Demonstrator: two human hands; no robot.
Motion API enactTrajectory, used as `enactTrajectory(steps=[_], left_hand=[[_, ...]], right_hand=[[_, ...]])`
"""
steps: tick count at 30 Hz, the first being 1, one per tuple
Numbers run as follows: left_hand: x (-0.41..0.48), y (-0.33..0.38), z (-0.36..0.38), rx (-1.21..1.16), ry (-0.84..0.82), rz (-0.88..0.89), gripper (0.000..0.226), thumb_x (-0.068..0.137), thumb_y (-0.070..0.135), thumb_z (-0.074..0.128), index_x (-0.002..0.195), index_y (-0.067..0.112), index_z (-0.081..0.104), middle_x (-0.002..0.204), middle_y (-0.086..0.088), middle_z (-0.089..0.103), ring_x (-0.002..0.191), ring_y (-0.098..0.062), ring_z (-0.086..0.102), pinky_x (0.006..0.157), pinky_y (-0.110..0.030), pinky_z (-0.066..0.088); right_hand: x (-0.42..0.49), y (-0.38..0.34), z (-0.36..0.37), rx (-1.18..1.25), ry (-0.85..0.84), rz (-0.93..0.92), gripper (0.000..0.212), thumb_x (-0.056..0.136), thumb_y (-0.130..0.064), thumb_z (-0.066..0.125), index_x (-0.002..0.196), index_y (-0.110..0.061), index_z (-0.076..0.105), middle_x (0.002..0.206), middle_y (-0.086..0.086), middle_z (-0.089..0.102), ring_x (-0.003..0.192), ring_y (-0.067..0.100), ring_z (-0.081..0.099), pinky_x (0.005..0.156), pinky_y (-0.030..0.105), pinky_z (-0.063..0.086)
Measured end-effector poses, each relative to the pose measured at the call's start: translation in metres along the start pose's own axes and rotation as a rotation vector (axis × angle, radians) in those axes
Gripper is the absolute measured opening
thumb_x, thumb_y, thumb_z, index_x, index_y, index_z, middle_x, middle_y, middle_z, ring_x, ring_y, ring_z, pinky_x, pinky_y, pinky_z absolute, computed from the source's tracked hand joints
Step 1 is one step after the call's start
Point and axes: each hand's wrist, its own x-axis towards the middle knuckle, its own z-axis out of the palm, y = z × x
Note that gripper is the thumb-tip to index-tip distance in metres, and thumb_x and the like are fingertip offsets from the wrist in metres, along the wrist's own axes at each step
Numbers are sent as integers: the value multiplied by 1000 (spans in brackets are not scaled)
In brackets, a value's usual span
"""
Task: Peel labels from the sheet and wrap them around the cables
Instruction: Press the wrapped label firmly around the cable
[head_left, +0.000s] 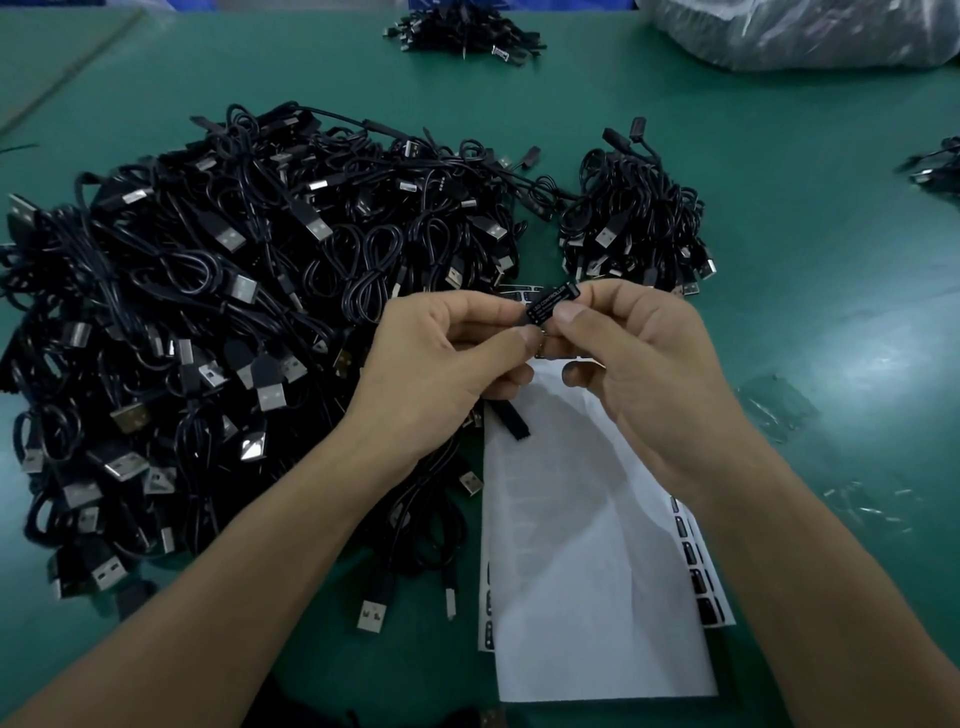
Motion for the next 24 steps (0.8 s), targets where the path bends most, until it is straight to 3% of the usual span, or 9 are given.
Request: enactTrajectory(steps=[8, 13, 18, 24], left_hand=[[1, 4, -7, 46, -94, -55, 12, 89, 6, 71, 83, 13, 79, 72, -4, 74, 64, -12, 71, 60, -19, 56], [2, 6, -9, 59, -141, -70, 14, 87, -3, 70, 86, 8, 79, 73, -8, 76, 66, -10, 72, 62, -16, 55], [3, 7, -14, 43, -189, -84, 16, 84, -1, 73, 96, 10, 76, 79, -9, 77, 71, -15, 75, 65, -19, 58], [5, 4, -14, 37, -193, -83, 23, 86, 1, 71, 108, 4, 72, 87, -13, 78, 76, -18, 76, 67, -22, 60]], right_hand=[[0, -1, -4, -27, -68, 1, 17, 98, -12, 58, 84, -16, 66, 79, 2, 68, 74, 8, 63, 62, 18, 48], [0, -1, -5, -15, -94, 22, 10, 88, -21, 61, 82, -18, 68, 75, -2, 68, 73, 8, 63, 60, 19, 47], [1, -2, -8, -39, -97, 35, 23, 98, -10, 59, 79, -18, 66, 74, -3, 67, 70, 7, 62, 58, 19, 46], [1, -1, -7, -103, -105, 72, 24, 98, -11, 59, 78, -19, 66, 72, -8, 68, 70, 5, 63, 61, 20, 44]])
